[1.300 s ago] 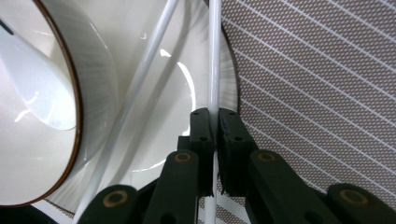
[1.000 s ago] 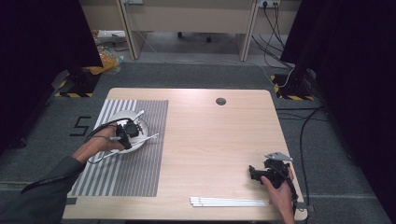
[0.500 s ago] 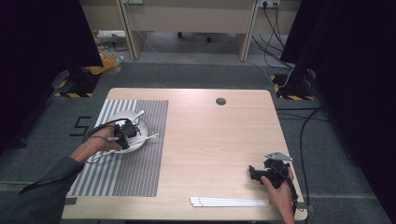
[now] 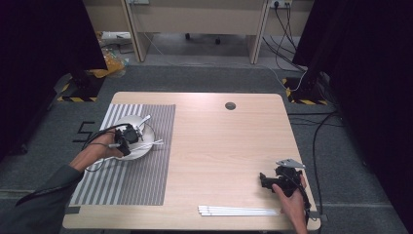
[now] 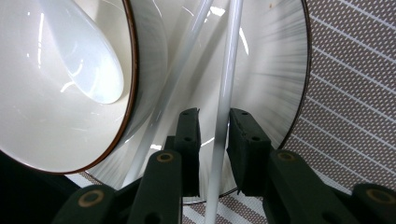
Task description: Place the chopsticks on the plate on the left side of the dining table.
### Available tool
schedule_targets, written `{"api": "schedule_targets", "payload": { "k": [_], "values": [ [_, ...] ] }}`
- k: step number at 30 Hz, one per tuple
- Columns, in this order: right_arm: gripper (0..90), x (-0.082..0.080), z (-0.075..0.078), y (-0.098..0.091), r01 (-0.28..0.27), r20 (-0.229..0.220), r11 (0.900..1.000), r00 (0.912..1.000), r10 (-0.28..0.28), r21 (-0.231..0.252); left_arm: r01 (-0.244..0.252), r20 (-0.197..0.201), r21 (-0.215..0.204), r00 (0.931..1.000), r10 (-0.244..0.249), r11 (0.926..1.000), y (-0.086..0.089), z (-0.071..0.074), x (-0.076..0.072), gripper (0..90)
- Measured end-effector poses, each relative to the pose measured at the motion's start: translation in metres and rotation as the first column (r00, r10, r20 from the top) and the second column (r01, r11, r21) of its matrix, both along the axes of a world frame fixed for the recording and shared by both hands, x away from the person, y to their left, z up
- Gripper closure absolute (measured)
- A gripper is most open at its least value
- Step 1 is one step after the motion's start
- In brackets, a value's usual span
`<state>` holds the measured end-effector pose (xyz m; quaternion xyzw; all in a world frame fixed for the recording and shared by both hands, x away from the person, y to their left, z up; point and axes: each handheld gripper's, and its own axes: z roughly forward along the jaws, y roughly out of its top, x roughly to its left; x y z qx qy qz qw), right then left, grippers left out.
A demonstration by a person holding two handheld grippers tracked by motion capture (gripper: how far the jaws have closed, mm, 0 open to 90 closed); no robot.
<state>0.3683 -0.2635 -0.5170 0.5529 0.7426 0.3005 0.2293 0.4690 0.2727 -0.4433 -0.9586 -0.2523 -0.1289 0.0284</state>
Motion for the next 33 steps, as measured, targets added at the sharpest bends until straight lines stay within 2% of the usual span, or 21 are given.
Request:
{"api": "schedule_targets", "payload": {
  "k": [8, 10, 16, 20, 21, 24, 25, 27, 28, 33],
  "values": [
    [0.3, 0.0, 0.0, 0.0, 0.0, 0.0, 1.0, 1.0, 0.0, 0.0, 0.001, -0.02, 0.004, 0.9998, -0.001, 1.0, 0.0, 0.0, -0.006, 70.8],
    [0.3, 0.0, 0.0, 0.0, 0.0, 0.0, 1.0, 1.0, 0.0, 0.0, -0.001, -0.033, 0.019, 0.9994, 0.001, 0.9998, 0.003, -0.001, -0.006, 70.8],
    [0.3, 0.0, 0.0, 0.0, 0.0, 0.0, 1.0, 1.0, 0.0, 0.0, -0.014, -0.027, 0.021, 0.9995, 0.015, 0.9997, 0.008, -0.004, -0.002, 74.3],
    [0.3, 0.0, 0.0, 0.0, -0.001, -0.001, 1.0, 1.0, 0.001, 0.0, -0.017, -0.007, 0.031, 0.9998, 0.017, 0.9994, 0.009, -0.003, 0.001, 73.3],
    [0.3, 0.0, 0.0, 0.0, -0.001, 0.0, 1.0, 1.0, 0.001, -0.001, -0.016, 0.004, 0.035, 0.9999, 0.016, 0.9993, 0.009, -0.002, 0.001, 72.9],
    [0.3, 0.0, 0.0, 0.0, -0.001, 0.0, 1.0, 1.0, 0.001, -0.001, -0.001, 0.005, 0.045, 1.0, 0.001, 0.999, 0.008, -0.001, 0.001, 74.7],
    [0.3, 0.0, 0.0, 0.0, -0.001, 0.0, 1.0, 1.0, 0.001, -0.001, 0.025, 0.003, 0.052, 0.9997, -0.025, 0.9983, 0.006, -0.002, -0.001, 76.0],
    [0.3, 0.0, 0.0, 0.0, -0.001, 0.0, 1.0, 1.0, 0.001, -0.001, 0.037, 0.001, 0.064, 0.9993, -0.037, 0.9973, 0.005, -0.002, -0.002, 77.3],
    [0.3, 0.0, 0.0, 0.0, -0.001, 0.0, 1.0, 1.0, 0.001, -0.001, 0.036, 0.011, 0.061, 0.9993, -0.036, 0.9975, 0.004, -0.003, -0.002, 77.7],
    [0.3, 0.0, 0.0, 0.0, -0.001, 0.0, 1.0, 1.0, 0.001, -0.001, 0.05, 0.012, 0.049, 0.9987, -0.051, 0.9976, 0.0, -0.004, -0.004, 78.7]
  ]
}}
